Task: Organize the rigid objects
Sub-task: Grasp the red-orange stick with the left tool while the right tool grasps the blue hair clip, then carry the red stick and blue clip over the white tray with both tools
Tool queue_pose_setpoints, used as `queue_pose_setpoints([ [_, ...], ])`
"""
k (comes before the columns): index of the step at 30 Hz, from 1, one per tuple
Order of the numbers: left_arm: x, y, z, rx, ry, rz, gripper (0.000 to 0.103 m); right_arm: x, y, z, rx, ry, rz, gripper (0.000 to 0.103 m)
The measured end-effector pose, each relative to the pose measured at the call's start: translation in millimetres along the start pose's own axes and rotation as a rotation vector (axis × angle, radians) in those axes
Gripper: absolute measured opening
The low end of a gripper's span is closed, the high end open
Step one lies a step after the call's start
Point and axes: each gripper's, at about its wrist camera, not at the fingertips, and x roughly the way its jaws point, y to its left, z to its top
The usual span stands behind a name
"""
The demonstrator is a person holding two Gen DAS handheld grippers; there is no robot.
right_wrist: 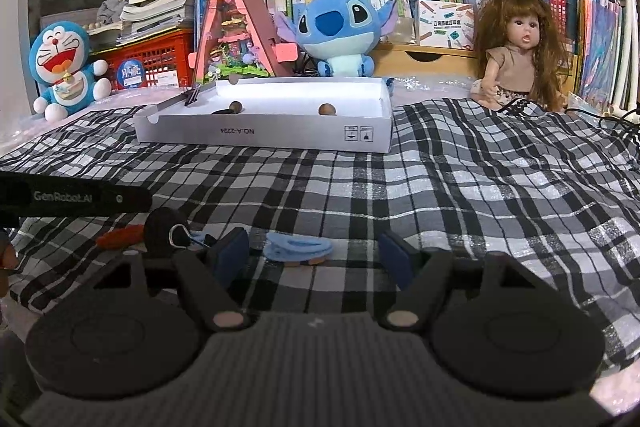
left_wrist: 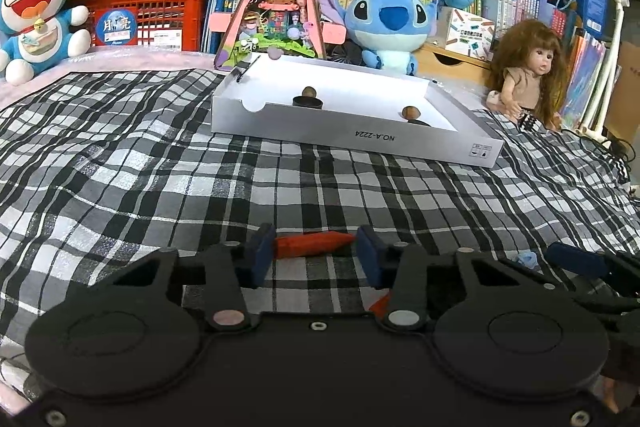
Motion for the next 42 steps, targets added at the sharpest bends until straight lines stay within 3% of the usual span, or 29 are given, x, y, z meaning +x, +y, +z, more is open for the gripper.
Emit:
queue_pose_setpoints([
  [5, -2.2, 2.3, -1.7, 0.013, -0.009, -0.022, 0.041, -0.1, 2.0, -1.6, 0.012, -0.007, 0.009, 0.08],
  [7, -3.9, 2.6, -2.6, 0.023, -0.012, -0.03, 0.041, -1.2, 2.6, -2.5, 0.016, -0.013, 0.016, 0.071],
  [9, -5.9, 2.9, -3.7, 0.031, -0.015, -0.035, 0.041, -2.5, 3.9, -2.9, 0.013, -0.016, 0.02, 0.055],
  [12, -7.8, 3.2, -3.9, 0.039, -0.017, -0.039, 0.041, -3.3, 5.7, -2.6, 0.006, -0.019, 0.028, 0.044],
  [26, -7.2, 5.7, 12.0, 0.057, -0.014, -0.033, 0.041, -6.0, 6.3, 10.8, 0.018, -0.038, 0.049, 0.044],
  [42, 9.4, 16.9, 69.1, 0.054, -0.026, -0.04, 0.041, 17.8, -9.6, 61.3, 0.101, -0.039, 0.043, 0.044],
])
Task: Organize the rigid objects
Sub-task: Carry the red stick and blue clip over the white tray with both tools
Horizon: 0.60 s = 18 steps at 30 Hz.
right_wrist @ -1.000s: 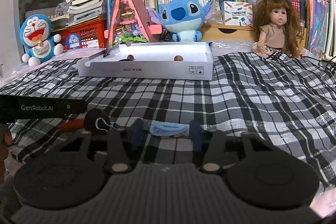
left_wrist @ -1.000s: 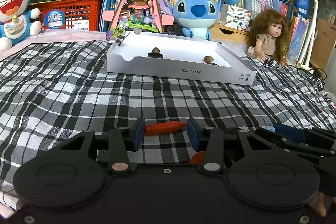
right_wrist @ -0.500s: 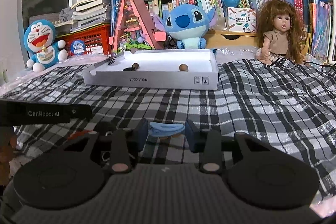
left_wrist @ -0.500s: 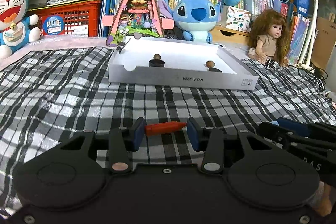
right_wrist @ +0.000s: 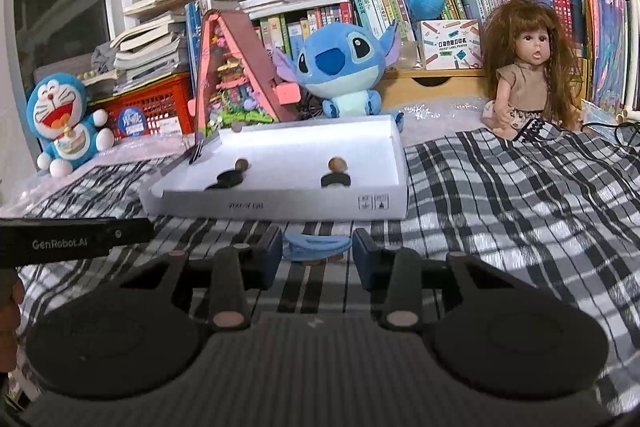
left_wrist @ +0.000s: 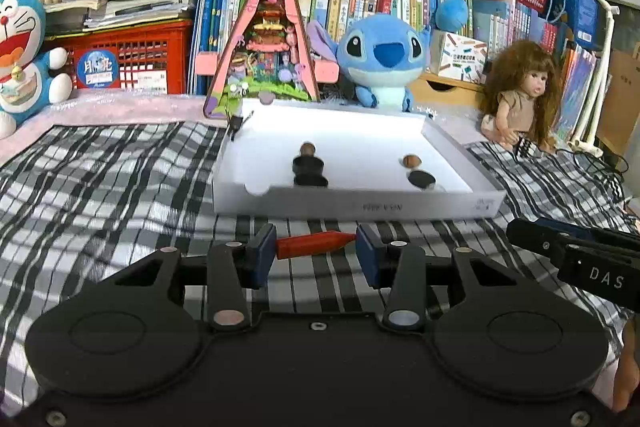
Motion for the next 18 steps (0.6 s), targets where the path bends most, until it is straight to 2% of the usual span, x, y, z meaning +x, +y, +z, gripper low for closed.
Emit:
queue_pose_setpoints([
  [10, 22.3, 6.5, 36.6, -0.004, -0.017, -0.011, 0.041, 23.7, -3.2, 32.2, 0.016, -0.004, -0.001, 0.044],
  [18, 48.1, 11.4, 62.3, -0.029, -0.014, -0.062, 0.041, 50.3, -3.9, 56.7, 0.021, 0.019, 0.004, 0.044],
])
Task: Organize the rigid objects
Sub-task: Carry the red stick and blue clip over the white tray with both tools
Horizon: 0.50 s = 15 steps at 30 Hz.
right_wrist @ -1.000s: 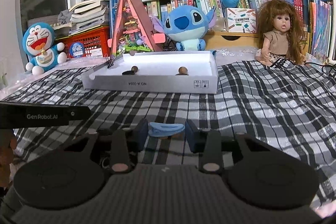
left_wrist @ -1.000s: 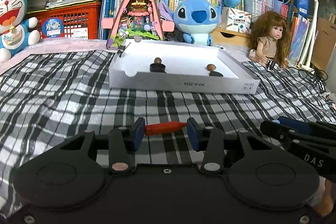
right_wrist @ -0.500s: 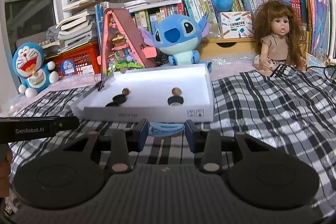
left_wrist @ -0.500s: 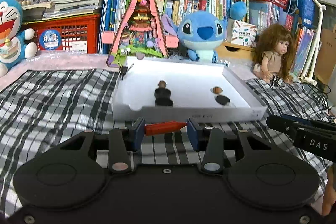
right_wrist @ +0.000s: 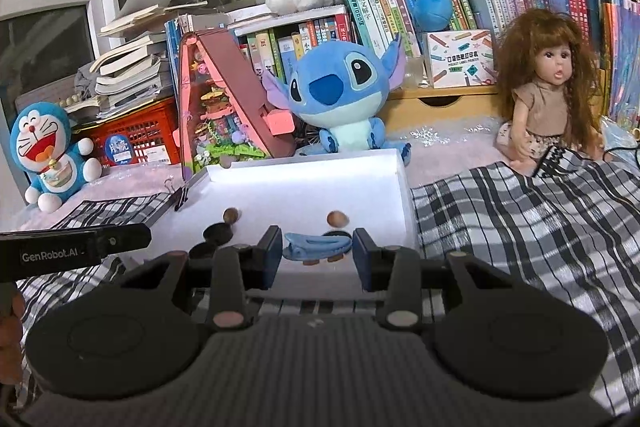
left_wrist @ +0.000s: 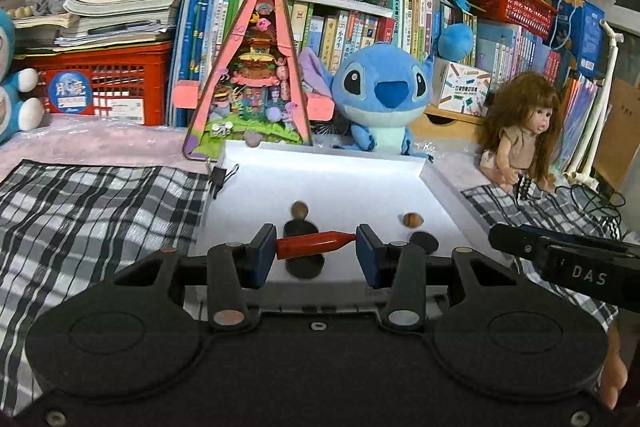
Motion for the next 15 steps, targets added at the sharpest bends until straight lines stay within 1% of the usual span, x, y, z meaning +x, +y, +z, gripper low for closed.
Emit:
queue_pose_setpoints([
  [3, 13.0, 4.8, 8.0, -0.025, 0.016, -0.017, 0.041, 10.3, 0.1, 7.7, 0.001, 0.011, -0.007, 0.044],
  [7, 30.5, 10.9, 16.0, -0.049, 0.034, -0.009, 0.041, 25.3, -1.5, 18.2, 0.017, 0.032, -0.01, 0.044],
  [15, 67.2, 20.4, 25.7, -0.113, 0.065, 0.002, 0.041, 59.5, -12.4, 35.2, 0.139, 0.082, 0.022, 0.043],
])
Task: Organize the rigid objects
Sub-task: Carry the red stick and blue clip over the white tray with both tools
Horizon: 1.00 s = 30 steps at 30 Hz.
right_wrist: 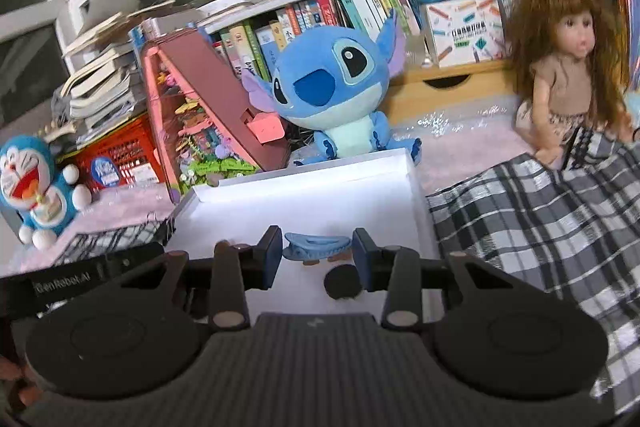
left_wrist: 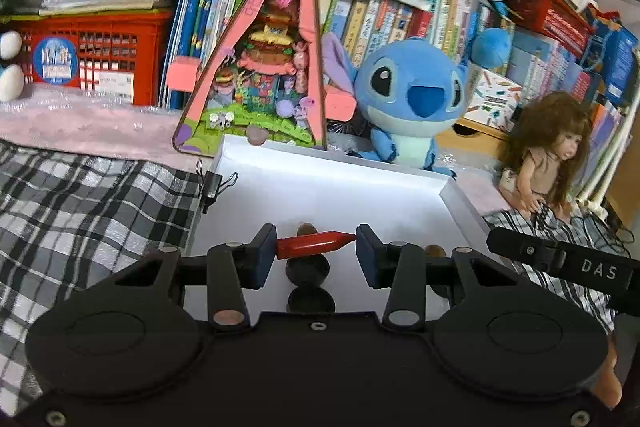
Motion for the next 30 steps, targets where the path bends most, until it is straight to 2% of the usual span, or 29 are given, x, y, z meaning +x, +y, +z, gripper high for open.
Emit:
queue_pose_setpoints([
  [12, 46.1, -3.2, 0.3, 0.014, 0.041, 0.069, 0.041, 32.3, 0.3, 10.1, 0.015, 0.044, 0.011, 0.043],
  [22, 63.4, 7.2, 21.0, -0.01, 0.066, 0.081, 0.041, 55.5, -4.9, 22.0, 0.049, 0.086, -0.002, 0.043],
  [30, 77.5, 4.9, 25.2, -0.006, 0.085, 0.077, 0.041, 78.3, -2.5, 25.2, 0.048, 0.129, -0.031, 0.044],
])
